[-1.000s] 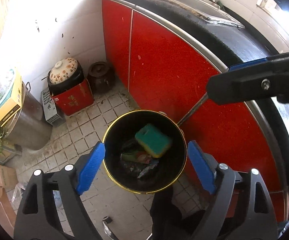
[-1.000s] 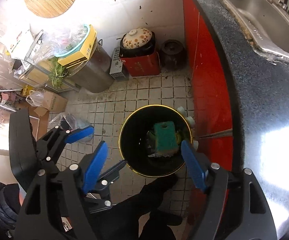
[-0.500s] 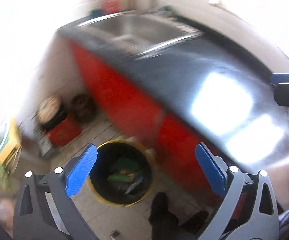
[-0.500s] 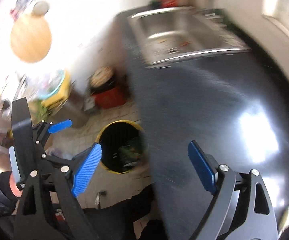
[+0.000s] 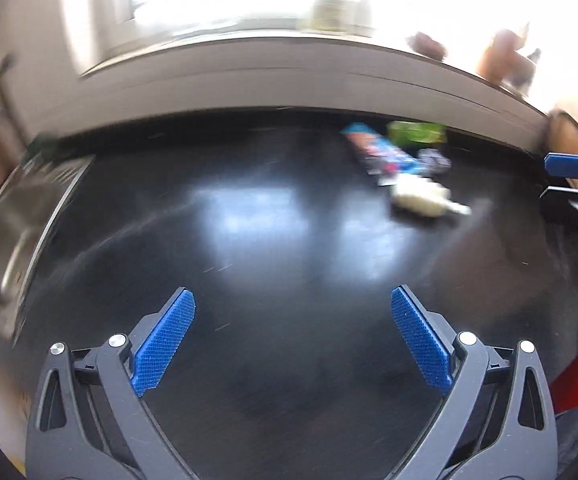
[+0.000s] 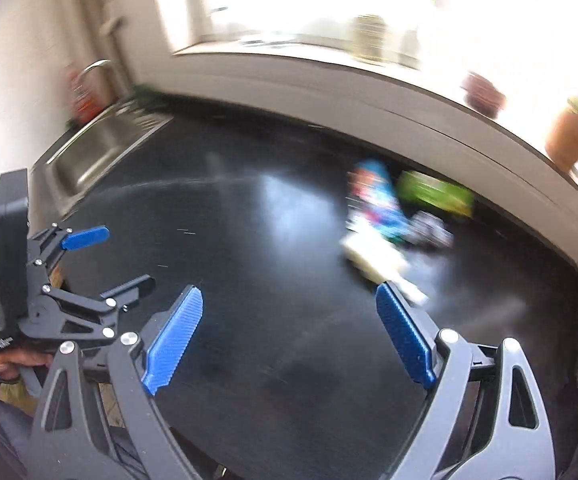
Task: Collect trash
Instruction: 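Move both grippers back over the counter toward the remaining items, then grasp the pill blister pack with the left gripper while the right grasps the white foam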
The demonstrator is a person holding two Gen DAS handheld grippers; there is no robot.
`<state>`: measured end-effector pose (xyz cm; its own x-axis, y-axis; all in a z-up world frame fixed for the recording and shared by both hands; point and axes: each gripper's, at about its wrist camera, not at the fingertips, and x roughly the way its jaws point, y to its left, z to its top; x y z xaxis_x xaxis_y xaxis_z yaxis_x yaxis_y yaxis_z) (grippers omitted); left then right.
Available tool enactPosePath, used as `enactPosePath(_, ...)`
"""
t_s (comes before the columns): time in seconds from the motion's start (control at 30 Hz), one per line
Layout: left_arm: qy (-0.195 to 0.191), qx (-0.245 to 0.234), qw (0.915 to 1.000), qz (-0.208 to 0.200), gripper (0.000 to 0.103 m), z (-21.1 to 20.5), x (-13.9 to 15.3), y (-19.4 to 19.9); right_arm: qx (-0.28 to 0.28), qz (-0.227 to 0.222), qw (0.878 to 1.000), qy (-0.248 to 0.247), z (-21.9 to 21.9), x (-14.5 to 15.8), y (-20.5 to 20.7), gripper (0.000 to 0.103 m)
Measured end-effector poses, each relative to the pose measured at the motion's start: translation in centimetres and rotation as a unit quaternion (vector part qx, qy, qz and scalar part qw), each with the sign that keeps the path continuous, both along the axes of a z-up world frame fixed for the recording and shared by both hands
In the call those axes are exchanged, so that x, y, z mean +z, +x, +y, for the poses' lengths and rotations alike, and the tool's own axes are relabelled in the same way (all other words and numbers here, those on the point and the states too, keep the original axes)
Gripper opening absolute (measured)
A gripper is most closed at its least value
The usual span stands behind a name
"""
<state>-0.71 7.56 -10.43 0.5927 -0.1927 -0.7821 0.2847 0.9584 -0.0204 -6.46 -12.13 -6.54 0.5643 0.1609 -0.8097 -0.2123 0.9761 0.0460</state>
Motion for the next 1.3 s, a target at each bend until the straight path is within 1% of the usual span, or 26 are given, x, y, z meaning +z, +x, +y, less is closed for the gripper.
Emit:
enactPosePath(0.07,0.007,-0.031,0.9995,0.000,0.096,-3.0,0.1,0.4,-0.027,-0.001,1.000,0.002,-2.6,0.1,-1.0,0.086)
enactPosePath(0.13,0.012,-0.049,0.9987,0.003,0.096,-4.8,-0.1,1.2,-0.048,0.000,0.999,0.004,-4.7,-0.1,-1.6,0.086)
enactPosePath(0.2,0.021,-0.062,0.9979,0.006,0.096,-6.3,-0.1,1.6,-0.058,-0.001,0.998,0.008,-6.3,-0.3,-1.7,0.086)
enactPosePath(0.3,0.025,-0.069,0.9973,0.010,0.096,-7.4,0.0,1.8,-0.067,-0.002,0.998,0.013,-7.8,-0.4,-1.6,0.086)
enactPosePath(0.43,0.033,-0.066,0.9971,0.017,0.096,-8.6,-0.2,3.2,-0.068,-0.004,0.998,0.015,-8.5,-0.4,-0.7,0.086)
enactPosePath(0.53,0.038,-0.059,0.9974,0.019,0.096,-9.7,-0.2,5.0,-0.060,-0.004,0.998,0.015,-9.2,-0.6,0.8,0.086)
enactPosePath(0.73,0.040,-0.047,0.9977,0.030,0.096,-11.5,-0.8,9.2,-0.047,0.003,0.999,0.015,-11.0,-1.9,4.8,0.086)
enactPosePath(0.83,0.044,-0.044,0.9973,0.038,0.096,-12.4,-1.6,11.7,-0.036,0.018,0.999,0.020,-11.6,-3.3,7.5,0.086)
enactPosePath(0.93,0.054,-0.042,0.9962,0.054,0.096,-13.3,-3.2,14.4,-0.015,0.033,0.999,0.021,-11.4,-5.0,9.3,0.085)
enactPosePath(1.0,0.057,-0.042,0.9954,0.065,0.096,-13.6,-4.3,16.1,0.009,0.050,0.999,0.018,-10.6,-6.8,10.5,0.085)
enactPosePath(1.1,0.057,-0.041,0.9934,0.090,0.096,-13.8,-6.3,19.1,0.040,0.069,0.997,0.009,-9.3,-9.4,11.4,0.083)
enactPosePath(1.23,0.064,-0.042,0.9917,0.104,0.095,-14.1,-8.5,21.9,0.070,0.091,0.993,-0.001,-7.6,-12.2,12.3,0.081)
enactPosePath(1.3,0.061,-0.039,0.9903,0.118,0.090,-13.9,-9.5,22.9,0.085,0.099,0.991,-0.010,-6.6,-13.5,12.8,0.080)
